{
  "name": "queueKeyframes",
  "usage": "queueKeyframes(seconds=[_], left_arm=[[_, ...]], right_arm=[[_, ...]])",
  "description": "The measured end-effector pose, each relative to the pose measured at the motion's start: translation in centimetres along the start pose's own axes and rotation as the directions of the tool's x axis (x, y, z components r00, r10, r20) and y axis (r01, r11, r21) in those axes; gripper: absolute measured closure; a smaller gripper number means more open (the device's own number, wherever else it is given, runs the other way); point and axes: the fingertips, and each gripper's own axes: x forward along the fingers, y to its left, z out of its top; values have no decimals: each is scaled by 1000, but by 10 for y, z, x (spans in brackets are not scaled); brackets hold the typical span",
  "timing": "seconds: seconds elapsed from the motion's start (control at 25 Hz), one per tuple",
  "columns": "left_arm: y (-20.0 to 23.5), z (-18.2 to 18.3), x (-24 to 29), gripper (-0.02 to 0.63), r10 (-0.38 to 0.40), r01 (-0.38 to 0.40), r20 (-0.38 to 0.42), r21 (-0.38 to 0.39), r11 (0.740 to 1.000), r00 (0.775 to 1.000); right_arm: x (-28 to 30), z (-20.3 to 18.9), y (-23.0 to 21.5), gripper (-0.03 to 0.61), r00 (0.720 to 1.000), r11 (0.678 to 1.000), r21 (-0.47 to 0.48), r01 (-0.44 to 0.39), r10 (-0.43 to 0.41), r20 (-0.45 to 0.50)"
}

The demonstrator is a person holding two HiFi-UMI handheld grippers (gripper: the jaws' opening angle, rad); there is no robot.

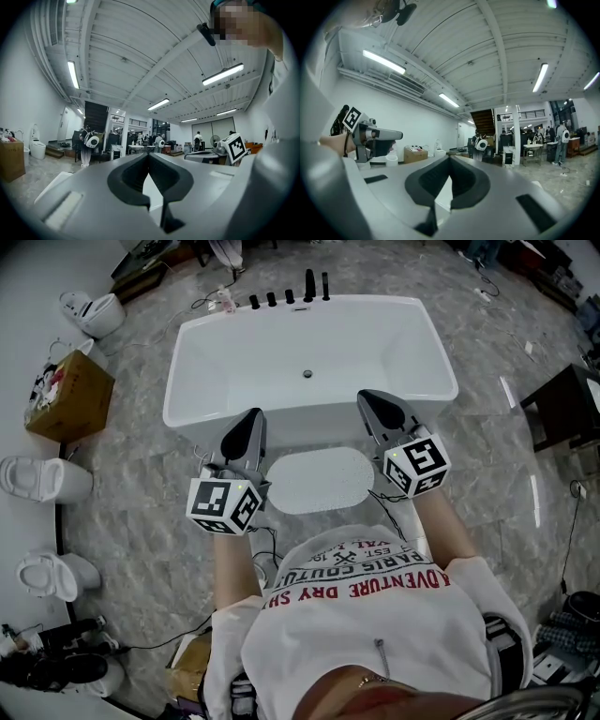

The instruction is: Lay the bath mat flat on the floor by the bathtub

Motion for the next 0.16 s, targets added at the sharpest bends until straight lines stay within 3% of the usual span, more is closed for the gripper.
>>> queueKeyframes(seconds=[0.16], left_arm=[[1, -5, 3, 602, 11, -11, -12, 2, 1000, 1000]], right_arm=[[-1, -5, 0, 569, 1000, 1000, -7, 3, -3, -16]])
